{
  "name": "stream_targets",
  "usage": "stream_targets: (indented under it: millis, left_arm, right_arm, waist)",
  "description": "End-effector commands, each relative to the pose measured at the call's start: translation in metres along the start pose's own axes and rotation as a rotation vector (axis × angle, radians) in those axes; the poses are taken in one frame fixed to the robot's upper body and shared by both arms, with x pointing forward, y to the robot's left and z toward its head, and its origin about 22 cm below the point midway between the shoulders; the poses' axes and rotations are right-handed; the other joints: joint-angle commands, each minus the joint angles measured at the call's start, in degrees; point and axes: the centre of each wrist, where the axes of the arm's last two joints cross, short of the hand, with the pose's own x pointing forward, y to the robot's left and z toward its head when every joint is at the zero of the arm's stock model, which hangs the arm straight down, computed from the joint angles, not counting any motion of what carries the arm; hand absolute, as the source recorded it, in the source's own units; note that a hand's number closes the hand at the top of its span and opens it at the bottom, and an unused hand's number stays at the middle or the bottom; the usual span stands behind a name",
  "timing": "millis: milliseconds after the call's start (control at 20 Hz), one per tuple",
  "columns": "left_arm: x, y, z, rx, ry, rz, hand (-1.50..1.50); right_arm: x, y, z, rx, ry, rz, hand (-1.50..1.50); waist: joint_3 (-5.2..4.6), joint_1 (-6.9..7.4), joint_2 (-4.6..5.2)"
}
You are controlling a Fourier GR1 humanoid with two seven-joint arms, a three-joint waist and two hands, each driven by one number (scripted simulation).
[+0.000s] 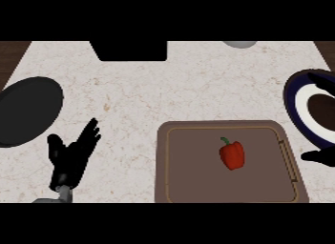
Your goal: Pick the bell pepper from the tray and place it in the plate
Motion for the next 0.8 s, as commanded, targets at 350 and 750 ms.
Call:
stream_targets:
  millis: [350,750]
  left_arm:
    - [-0.001,0.004,0.006,0.001,-0.02,0.005,0.0]
    - [-0.001,-0.02,0.008,0.008,-0.013,-0.007,0.0]
  right_arm:
    - [0.063,0.047,-0.006,0.155,0.127,0.189,-1.5]
    - [0.077,0.107,-0.003,0.222,0.221,0.248,-1.5]
  waist:
    - [0.09,0.4,0.22]
    - [0.11,0.35,0.17]
